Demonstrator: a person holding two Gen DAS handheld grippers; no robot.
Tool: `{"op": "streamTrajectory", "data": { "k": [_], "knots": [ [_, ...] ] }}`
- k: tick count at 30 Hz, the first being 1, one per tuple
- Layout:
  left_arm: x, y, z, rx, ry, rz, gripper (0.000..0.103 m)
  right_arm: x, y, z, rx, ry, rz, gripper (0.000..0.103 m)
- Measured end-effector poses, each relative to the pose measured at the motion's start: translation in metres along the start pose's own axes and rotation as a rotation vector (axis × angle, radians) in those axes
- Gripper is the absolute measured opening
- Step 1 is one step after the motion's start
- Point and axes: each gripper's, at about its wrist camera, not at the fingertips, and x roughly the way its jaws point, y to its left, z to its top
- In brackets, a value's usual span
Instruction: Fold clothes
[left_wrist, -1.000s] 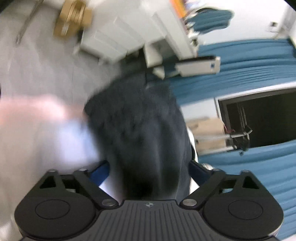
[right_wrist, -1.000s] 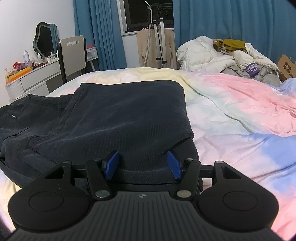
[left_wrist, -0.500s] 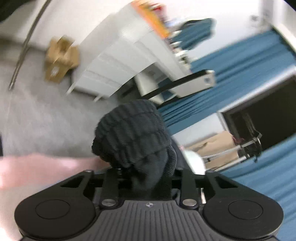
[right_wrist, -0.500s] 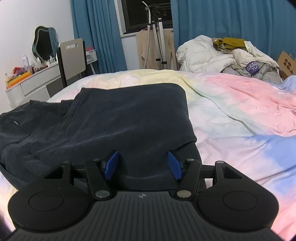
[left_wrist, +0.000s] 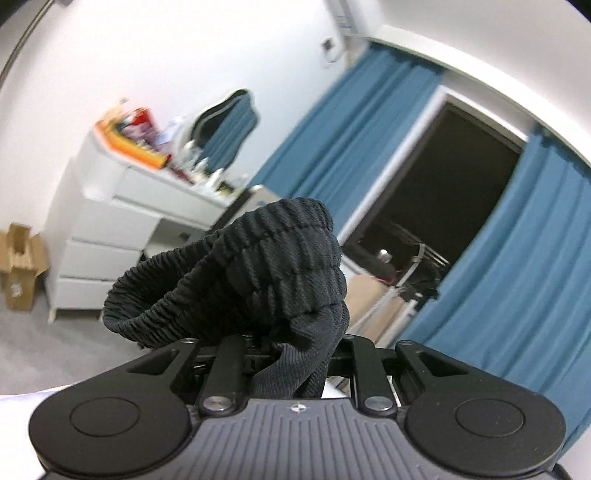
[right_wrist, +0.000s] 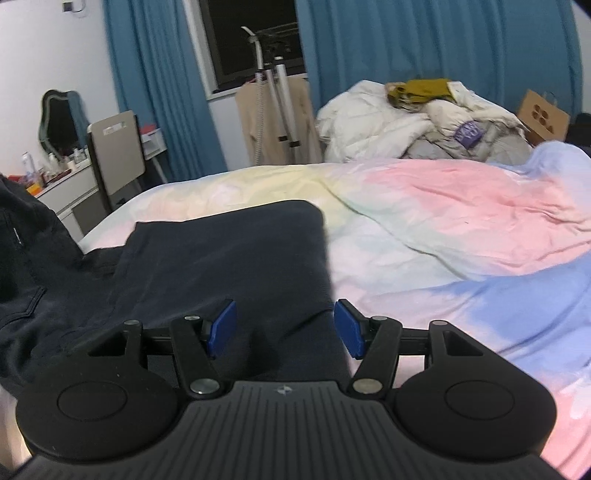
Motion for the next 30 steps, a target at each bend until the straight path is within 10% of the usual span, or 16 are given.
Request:
{"op": "streamTrajectory", "data": {
  "k": [18, 30],
  "knots": [
    [0.018, -0.205, -0.142, 0.22, 0.064, -0.268, 0.018, -0.008, -0.076, 0.02, 0.263, -0.04, -0.072, 0.06],
    [0.012, -0.228, -0.305, 0.485, 0.245, -0.394, 0.018, -0.004, -0.11, 0.024, 0.356, -0.071, -0.112, 0.061]
  ]
}}
